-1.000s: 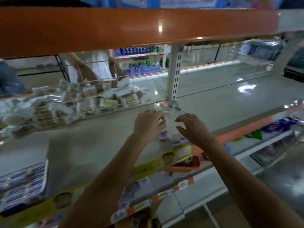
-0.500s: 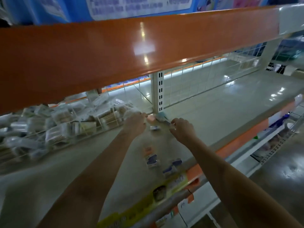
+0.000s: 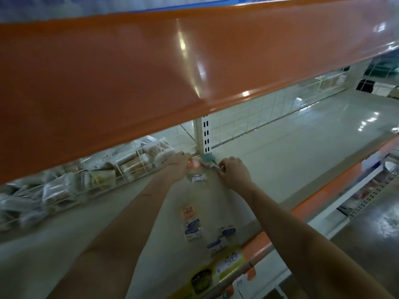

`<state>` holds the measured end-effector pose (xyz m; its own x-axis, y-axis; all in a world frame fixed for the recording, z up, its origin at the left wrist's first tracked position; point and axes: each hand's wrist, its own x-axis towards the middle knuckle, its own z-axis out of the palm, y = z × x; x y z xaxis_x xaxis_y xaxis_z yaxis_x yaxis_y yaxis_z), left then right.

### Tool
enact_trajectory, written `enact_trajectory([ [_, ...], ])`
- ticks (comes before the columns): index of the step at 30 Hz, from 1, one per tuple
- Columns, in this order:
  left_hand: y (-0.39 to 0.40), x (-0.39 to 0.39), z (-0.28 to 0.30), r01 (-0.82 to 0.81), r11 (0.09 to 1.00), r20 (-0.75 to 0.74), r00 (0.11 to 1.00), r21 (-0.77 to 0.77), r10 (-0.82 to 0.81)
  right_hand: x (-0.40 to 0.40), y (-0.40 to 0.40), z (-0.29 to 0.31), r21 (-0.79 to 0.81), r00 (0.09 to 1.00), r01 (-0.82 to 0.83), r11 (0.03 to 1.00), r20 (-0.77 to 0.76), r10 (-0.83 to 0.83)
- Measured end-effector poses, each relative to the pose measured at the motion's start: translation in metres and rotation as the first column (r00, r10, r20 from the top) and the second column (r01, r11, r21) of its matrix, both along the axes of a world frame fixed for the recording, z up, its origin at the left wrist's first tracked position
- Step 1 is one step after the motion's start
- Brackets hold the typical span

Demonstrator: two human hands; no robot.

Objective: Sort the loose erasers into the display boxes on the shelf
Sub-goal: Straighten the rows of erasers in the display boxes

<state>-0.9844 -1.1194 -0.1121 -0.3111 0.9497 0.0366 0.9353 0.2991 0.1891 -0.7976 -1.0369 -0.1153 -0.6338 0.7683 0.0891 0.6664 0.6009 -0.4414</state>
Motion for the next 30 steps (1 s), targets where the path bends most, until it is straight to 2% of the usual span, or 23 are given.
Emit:
enact_trajectory([
  [2, -0.003, 0.001, -0.004, -0.027, 1.0, 0.036, 0.999, -0.011, 0.027, 0.004, 0.005, 0.0, -0.019, 0.999, -0.01, 1.0, -0.033, 0.01],
  [6, -0.011, 0.015, -0.007, -0.146, 0.987, 0.144, 0.98, 0.066, 0.135, 0.017, 0.01, 0.001, -0.043, 0.995, -0.016, 0.999, -0.096, 0.012],
  [10, -0.026, 0.034, -0.002, -0.235, 0.971, 0.147, 0.963, 0.041, 0.227, 0.03, 0.01, 0.004, -0.039, 0.985, -0.115, 0.993, -0.135, 0.109],
  [14, -0.054, 0.058, 0.012, -0.285, 0.932, 0.162, 0.954, 0.224, 0.253, 0.041, 0.006, 0.009, 0.008, 0.948, -0.253, 0.967, -0.195, 0.25],
  [16, -0.072, 0.072, 0.021, -0.315, 0.912, 0.176, 0.945, 0.264, 0.276, 0.043, -0.001, 0.014, 0.017, 0.927, -0.321, 0.947, -0.202, 0.317],
  [20, -0.119, 0.094, 0.029, -0.425, 0.862, 0.154, 0.905, 0.275, 0.397, 0.04, -0.028, 0.027, 0.025, 0.86, -0.469, 0.883, -0.216, 0.463],
  [24, -0.175, 0.112, 0.039, -0.466, 0.82, 0.076, 0.88, 0.332, 0.469, 0.032, -0.071, 0.038, 0.078, 0.771, -0.588, 0.805, -0.247, 0.587],
  [30, -0.275, 0.13, 0.056, -0.554, 0.745, 0.075, 0.817, 0.372, 0.571, 0.013, -0.153, 0.055, 0.124, 0.632, -0.725, 0.678, -0.271, 0.726],
])
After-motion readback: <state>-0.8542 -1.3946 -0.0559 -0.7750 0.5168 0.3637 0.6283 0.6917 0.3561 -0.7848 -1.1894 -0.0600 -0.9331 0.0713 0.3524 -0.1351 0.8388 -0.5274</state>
